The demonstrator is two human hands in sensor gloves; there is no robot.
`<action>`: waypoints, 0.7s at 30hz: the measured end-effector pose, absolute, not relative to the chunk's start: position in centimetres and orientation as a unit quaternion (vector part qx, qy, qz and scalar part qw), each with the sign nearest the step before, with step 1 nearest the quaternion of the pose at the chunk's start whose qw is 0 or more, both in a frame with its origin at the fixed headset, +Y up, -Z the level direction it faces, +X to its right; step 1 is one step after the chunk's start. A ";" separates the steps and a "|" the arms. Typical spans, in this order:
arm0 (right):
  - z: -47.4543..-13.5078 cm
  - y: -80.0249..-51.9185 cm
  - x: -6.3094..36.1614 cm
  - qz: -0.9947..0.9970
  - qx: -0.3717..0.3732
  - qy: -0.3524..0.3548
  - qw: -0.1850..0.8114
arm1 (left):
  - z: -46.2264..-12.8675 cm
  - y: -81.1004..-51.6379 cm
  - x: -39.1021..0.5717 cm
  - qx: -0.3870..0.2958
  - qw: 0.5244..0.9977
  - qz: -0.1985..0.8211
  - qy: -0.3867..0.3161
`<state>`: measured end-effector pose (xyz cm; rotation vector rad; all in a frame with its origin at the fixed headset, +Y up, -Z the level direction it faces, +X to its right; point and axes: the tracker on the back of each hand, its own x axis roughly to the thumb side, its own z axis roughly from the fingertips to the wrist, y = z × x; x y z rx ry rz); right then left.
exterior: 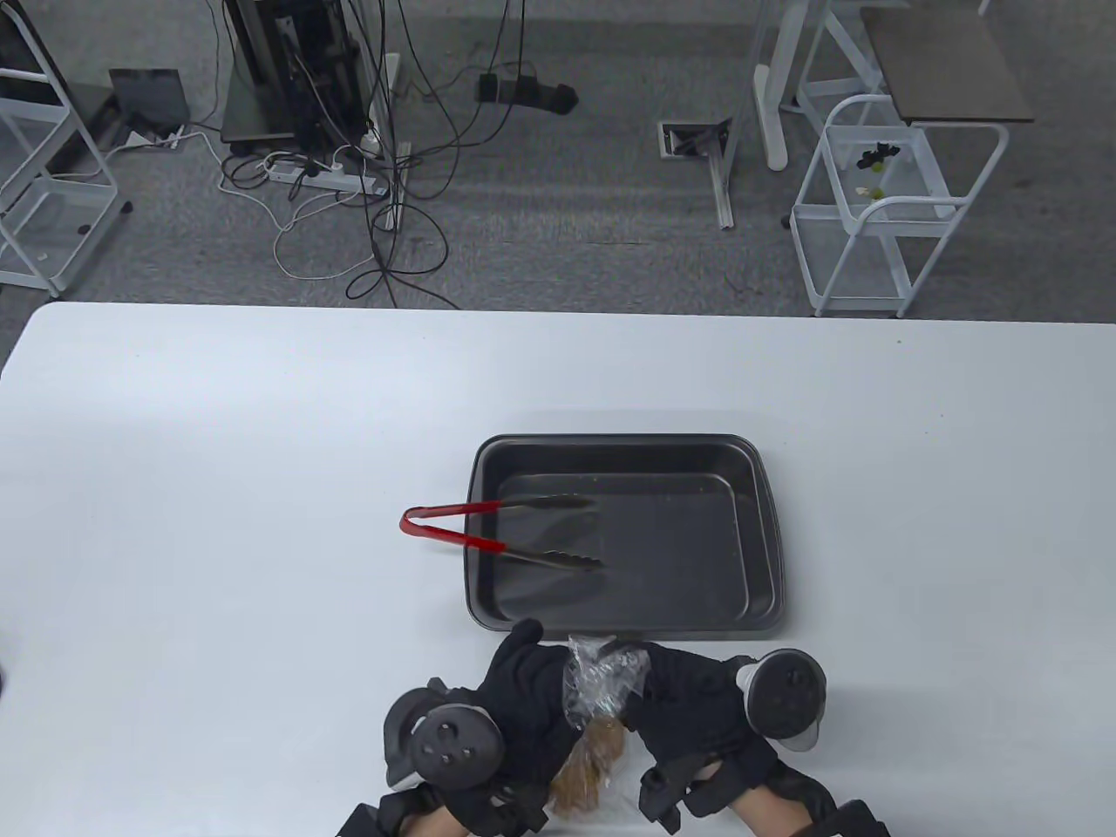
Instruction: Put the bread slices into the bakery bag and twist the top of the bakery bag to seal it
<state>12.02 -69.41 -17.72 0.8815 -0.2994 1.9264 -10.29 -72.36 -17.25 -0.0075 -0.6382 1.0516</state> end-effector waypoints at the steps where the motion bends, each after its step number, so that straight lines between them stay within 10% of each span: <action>1: -17.2 -68.9 11.8 0.797 0.381 -0.163 0.440 | -17.6 -72.8 -10.4 -0.044 0.789 0.536 -0.298; 10: -13.2 -68.0 9.4 0.702 0.568 -0.429 -0.016 | -19.3 -77.1 -10.3 -0.311 0.576 0.708 -0.265; 15: -14.4 -67.2 10.7 0.762 0.500 -0.412 0.020 | -19.5 -76.7 -10.8 -0.258 0.636 0.681 -0.255; 18: -17.2 -66.8 13.2 0.882 0.292 -0.242 0.279 | -19.0 -75.1 -11.3 -0.157 0.720 0.630 -0.244; 21: -19.6 -69.5 14.6 0.838 0.150 0.138 0.507 | -18.0 -73.7 -11.2 -0.050 0.797 0.551 -0.244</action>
